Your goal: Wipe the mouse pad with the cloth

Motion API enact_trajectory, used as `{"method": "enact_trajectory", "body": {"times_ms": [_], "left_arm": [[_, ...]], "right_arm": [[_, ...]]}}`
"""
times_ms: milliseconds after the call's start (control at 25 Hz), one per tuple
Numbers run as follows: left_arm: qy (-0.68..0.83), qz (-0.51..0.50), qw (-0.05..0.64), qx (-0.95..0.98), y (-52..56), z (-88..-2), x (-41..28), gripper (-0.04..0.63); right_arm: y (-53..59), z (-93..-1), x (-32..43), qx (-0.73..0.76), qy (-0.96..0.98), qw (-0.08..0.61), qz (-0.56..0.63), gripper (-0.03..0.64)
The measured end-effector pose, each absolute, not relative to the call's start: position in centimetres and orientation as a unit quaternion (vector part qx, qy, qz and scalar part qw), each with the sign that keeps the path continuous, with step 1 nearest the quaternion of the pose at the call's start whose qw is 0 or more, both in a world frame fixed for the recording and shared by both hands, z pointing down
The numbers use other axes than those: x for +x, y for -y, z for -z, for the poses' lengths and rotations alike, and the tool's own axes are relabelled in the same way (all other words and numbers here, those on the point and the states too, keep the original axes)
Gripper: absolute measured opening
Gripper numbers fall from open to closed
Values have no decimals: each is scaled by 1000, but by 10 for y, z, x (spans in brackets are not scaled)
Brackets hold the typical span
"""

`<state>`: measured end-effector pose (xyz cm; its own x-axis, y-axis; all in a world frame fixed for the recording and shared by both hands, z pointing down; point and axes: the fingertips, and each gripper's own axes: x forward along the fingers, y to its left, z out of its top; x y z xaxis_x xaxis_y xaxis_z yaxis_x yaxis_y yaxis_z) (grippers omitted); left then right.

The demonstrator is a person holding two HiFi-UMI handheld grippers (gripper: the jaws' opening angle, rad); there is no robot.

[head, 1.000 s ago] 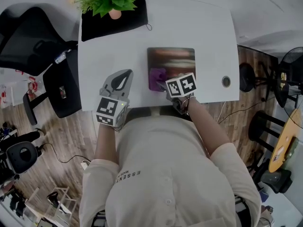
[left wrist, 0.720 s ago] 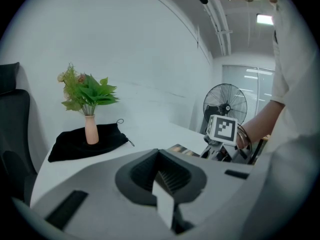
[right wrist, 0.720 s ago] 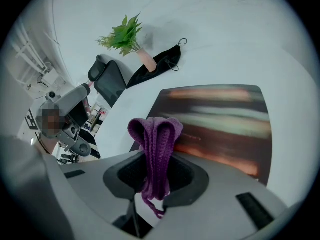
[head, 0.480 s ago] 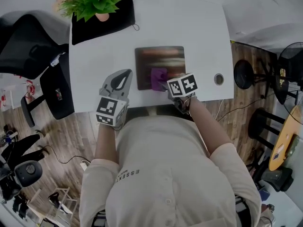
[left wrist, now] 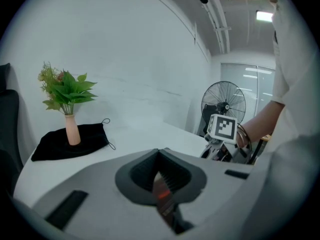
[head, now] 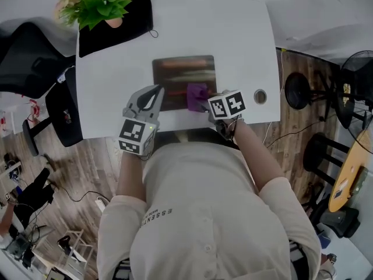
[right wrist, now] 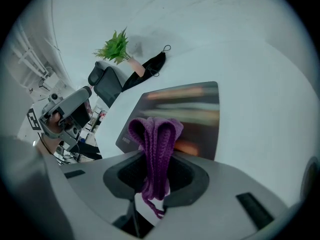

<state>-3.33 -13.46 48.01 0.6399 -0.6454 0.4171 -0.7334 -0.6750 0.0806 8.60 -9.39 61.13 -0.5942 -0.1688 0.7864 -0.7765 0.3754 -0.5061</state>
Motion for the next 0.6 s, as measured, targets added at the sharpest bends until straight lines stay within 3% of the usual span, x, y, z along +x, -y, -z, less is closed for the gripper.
{"method": "enact_trajectory", "body": {"times_ms": [600], "left_arm": [[395,-177,120,893,133,-484,31,2]], "right_arm": [[94,-616,165,308,760,312,-480,110]]}}
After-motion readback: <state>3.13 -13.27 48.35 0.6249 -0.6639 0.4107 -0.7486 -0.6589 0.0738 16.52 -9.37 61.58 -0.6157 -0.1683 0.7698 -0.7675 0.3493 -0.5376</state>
